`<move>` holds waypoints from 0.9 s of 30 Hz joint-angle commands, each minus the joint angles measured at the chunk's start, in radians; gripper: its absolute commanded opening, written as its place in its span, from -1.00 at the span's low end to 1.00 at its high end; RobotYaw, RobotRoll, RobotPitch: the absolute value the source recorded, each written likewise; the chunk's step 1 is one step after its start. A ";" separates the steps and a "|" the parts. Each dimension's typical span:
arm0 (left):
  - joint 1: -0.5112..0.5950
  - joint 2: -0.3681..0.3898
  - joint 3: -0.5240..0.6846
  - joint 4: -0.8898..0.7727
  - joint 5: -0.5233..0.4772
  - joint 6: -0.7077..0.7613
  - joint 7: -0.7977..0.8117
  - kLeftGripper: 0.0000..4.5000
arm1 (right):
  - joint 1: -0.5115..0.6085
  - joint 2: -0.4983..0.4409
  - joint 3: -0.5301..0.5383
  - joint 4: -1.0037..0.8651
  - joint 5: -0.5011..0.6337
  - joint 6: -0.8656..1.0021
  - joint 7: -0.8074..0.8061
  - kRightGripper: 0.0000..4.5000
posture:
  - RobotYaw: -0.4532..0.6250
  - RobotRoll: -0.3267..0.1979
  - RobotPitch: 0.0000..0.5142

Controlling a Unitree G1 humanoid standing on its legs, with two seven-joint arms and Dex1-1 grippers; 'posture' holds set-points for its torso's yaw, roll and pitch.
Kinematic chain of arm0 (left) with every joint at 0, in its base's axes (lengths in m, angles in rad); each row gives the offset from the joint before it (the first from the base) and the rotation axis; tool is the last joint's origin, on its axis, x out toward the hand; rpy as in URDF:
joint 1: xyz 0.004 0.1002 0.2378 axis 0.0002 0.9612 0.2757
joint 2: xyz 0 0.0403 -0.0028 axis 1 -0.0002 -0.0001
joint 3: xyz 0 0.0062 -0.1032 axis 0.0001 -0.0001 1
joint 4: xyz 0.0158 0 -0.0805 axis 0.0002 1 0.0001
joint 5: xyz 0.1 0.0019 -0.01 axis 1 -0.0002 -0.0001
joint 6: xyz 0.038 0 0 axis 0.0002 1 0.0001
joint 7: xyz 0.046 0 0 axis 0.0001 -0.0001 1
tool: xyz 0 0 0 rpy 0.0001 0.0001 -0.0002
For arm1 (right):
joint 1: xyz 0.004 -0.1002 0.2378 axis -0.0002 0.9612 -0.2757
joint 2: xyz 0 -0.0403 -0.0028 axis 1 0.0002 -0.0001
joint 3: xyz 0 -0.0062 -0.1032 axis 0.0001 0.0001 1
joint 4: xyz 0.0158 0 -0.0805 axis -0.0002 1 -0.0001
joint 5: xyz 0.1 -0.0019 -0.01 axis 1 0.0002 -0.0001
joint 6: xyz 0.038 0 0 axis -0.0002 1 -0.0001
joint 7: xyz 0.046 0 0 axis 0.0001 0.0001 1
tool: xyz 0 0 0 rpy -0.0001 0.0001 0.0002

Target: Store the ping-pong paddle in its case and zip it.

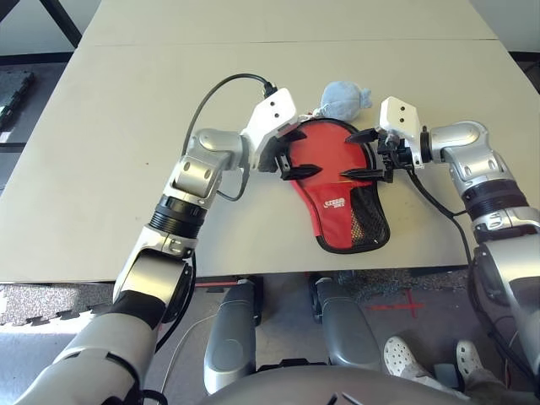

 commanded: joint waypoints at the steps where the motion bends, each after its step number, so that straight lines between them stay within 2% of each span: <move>1: 0.022 -0.011 -0.042 0.034 0.023 0.000 0.037 0.99 | 0.054 -0.006 0.061 0.060 -0.077 0.018 -0.005 1.00 | -0.31 0.25 -0.02; 7: 0.027 -0.026 -0.070 0.109 0.041 -0.016 0.089 0.99 | 0.048 -0.021 0.051 0.042 -0.068 0.032 0.000 1.00 | -0.33 0.25 -0.03; 14: 0.038 -0.034 -0.093 0.138 0.052 -0.028 0.111 0.99 | -0.036 -0.035 -0.025 -0.005 0.028 0.148 0.060 1.00 | -0.34 0.25 -0.04; 22: 0.068 -0.037 -0.111 0.121 0.055 -0.012 0.122 0.99 | -0.214 -0.018 -0.112 0.034 0.108 0.284 0.065 1.00 | -0.33 0.25 -0.04; 24: 0.076 -0.037 -0.115 0.114 0.055 -0.009 0.123 0.99 | -0.257 -0.007 -0.123 0.078 0.107 0.282 0.046 1.00 | -0.33 0.25 -0.04; 27: 0.094 -0.037 -0.123 0.090 0.054 0.005 0.126 0.99 | -0.344 0.025 -0.120 0.216 0.054 0.229 -0.072 1.00 | -0.31 0.25 -0.03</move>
